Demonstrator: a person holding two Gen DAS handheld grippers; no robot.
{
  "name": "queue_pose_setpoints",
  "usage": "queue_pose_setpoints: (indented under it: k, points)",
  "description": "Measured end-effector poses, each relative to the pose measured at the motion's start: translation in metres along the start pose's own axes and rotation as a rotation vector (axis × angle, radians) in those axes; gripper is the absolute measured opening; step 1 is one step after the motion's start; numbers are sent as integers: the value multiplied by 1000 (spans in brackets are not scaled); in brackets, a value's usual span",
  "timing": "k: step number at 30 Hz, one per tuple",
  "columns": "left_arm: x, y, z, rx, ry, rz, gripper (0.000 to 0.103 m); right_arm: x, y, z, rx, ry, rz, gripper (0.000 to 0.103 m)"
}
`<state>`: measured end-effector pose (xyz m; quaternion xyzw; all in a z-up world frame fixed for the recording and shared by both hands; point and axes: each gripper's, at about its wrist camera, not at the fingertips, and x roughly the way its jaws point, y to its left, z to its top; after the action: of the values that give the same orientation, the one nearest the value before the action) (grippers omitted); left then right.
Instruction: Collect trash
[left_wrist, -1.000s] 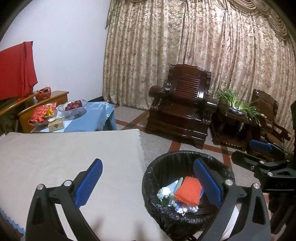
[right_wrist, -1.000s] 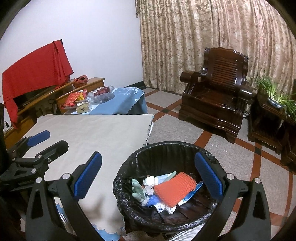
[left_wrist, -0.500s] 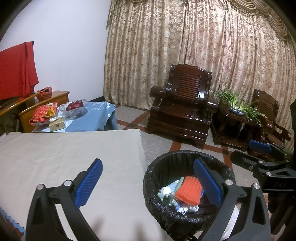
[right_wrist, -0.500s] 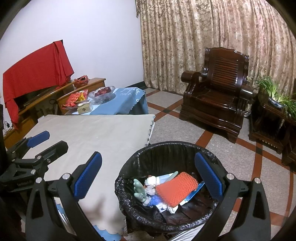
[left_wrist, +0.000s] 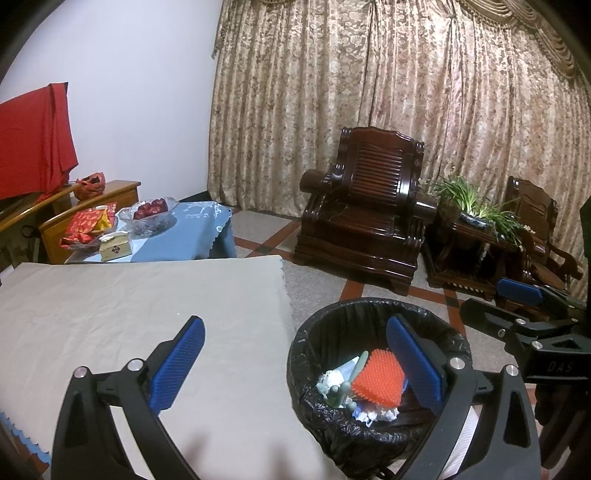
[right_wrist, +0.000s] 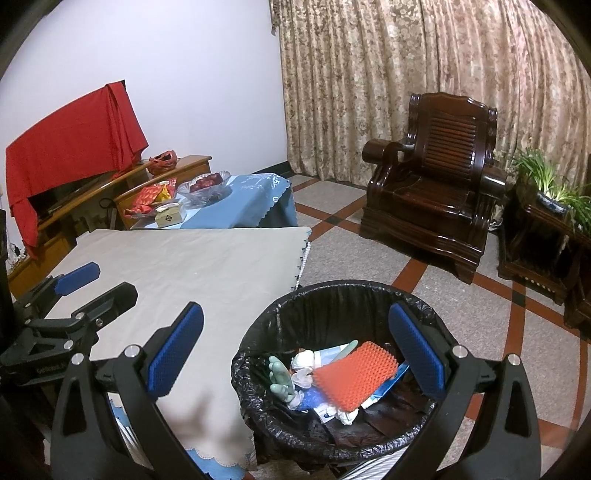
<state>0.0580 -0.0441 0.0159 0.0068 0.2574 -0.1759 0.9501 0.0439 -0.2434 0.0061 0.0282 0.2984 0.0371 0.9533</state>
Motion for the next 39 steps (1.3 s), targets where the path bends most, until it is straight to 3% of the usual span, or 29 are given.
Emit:
queue_pose_setpoints:
  k: [39]
  points:
    - [-3, 0, 0, 5, 1, 5, 97, 0, 1, 1, 1, 0, 4, 98]
